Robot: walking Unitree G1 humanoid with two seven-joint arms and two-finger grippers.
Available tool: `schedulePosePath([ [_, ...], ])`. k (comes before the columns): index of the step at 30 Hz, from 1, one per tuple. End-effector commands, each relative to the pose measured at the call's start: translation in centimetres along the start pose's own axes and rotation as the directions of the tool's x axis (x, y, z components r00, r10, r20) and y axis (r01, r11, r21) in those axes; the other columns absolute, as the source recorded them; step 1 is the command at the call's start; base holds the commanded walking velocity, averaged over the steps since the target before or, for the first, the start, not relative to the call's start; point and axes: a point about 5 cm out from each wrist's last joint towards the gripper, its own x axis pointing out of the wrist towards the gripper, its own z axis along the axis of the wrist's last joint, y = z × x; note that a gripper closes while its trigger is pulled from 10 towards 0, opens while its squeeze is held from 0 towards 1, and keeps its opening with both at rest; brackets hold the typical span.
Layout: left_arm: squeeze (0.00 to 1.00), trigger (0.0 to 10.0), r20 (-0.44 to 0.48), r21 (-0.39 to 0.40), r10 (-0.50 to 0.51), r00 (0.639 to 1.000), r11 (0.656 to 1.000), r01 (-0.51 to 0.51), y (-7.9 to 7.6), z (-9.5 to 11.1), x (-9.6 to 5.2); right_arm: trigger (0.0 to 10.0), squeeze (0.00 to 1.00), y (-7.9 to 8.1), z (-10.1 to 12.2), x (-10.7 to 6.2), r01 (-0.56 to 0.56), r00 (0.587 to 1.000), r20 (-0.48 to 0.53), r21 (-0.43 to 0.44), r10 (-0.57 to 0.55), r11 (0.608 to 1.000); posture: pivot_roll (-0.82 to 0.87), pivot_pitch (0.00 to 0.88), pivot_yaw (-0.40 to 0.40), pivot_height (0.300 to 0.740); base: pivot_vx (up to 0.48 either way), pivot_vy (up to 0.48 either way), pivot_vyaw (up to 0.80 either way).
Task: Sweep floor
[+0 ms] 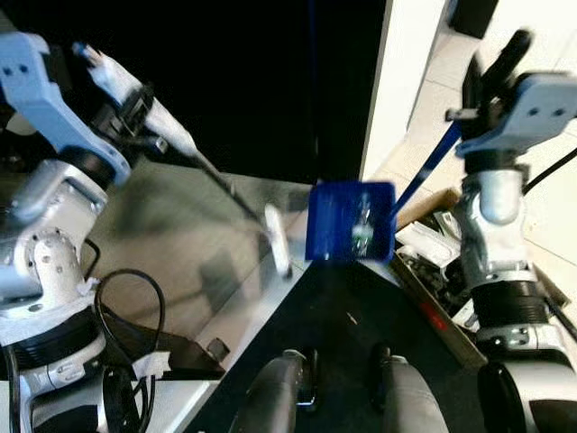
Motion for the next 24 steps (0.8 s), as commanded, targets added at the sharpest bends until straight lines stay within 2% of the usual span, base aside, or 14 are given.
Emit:
schedulePosePath([
  [1, 0.0, 10.0, 0.027, -0.008, -0.011, 1.0, 1.0, 0.011, -0.3, 0.0, 0.1, 10.0, 0.0, -0.4, 1.7, 0.7, 0.026, 0.997, 0.068, 0.031, -0.028, 0.999, -0.02, 0.1, 0.127, 0.74, 0.0, 0.0, 0.0],
  [6, 0.0, 10.0, 0.034, -0.041, 0.016, 0.999, 0.999, -0.015, -0.6, -0.3, 1.0, 10.0, 0.0, -1.8, 3.2, 1.5, 0.048, 0.993, 0.106, 0.031, -0.051, 0.998, -0.05, 0.079, 0.128, 0.74, 0.0, 0.0, 0.0],
  [10, 0.0, 10.0, 0.038, -0.118, 0.038, 0.999, 0.993, -0.033, -1.6, -1.4, 2.3, 10.0, 0.0, -2.3, 3.9, 1.6, 0.025, 0.996, 0.083, 0.04, -0.028, 0.999, -0.09, 0.059, 0.126, 0.74, 0.0, 0.0, 0.0],
  [12, 0.0, 10.0, 0.026, -0.121, 0.032, 0.999, 0.992, -0.029, -2.1, -1.7, 2.5, 10.0, 0.0, -2.4, 4.0, 1.5, 0.02, 0.997, 0.073, 0.043, -0.023, 0.999, -0.1, 0.053, 0.127, 0.74, 0.0, 0.0, 0.0],
  [13, 0.0, 10.0, -0.008, -0.114, 0.015, 1.0, 0.993, -0.016, -2.8, -2.4, 3.0, 10.0, 0.0, -2.7, 4.3, 1.4, 0.013, 0.998, 0.055, 0.048, -0.016, 0.999, -0.11, 0.049, 0.127, 0.74, 0.0, 0.0, 0.0],
  [17, 0.0, 10.0, -0.032, -0.114, 0.02, 0.999, 0.993, -0.023, -3.2, -2.9, 3.3, 10.0, 0.0, -3.1, 4.6, 1.3, 0.005, 0.999, 0.047, 0.034, -0.007, 0.999, -0.12, 0.047, 0.127, 0.74, 0.0, 0.0, 0.0],
  [20, 0.0, 10.0, -0.037, -0.119, 0.027, 0.999, 0.992, -0.032, -3.2, -3.5, 3.6, 10.0, 0.0, -4.6, 5.7, 1.3, 0.007, 0.999, 0.05, -0.044, -0.004, 0.999, -0.13, 0.047, 0.128, 0.74, 0.0, 0.0, 0.0],
  [21, 0.0, 10.0, -0.037, -0.119, 0.027, 0.999, 0.992, -0.032, -3.2, -3.5, 3.6, 10.0, 0.0, -4.6, 5.7, 1.3, 0.007, 0.999, 0.05, -0.044, -0.004, 0.999, -0.13, 0.047, 0.128, 0.74, 0.0, 0.0, 0.0],
  [23, 0.0, 10.0, -0.046, -0.117, 0.033, 0.998, 0.992, -0.038, -3.2, -3.9, 3.7, 10.0, 0.0, -6.0, 6.5, 1.4, 0.021, 0.998, 0.065, -0.112, -0.014, 0.993, -0.14, 0.048, 0.131, 0.74, 0.0, 0.0, 0.0],
  [24, 0.0, 10.0, -0.046, -0.117, 0.033, 0.998, 0.992, -0.038, -3.2, -3.9, 3.7, 10.0, 0.0, -6.0, 6.5, 1.4, 0.021, 0.998, 0.065, -0.112, -0.014, 0.993, -0.14, 0.048, 0.131, 0.74, 0.0, 0.0, 0.0],
])
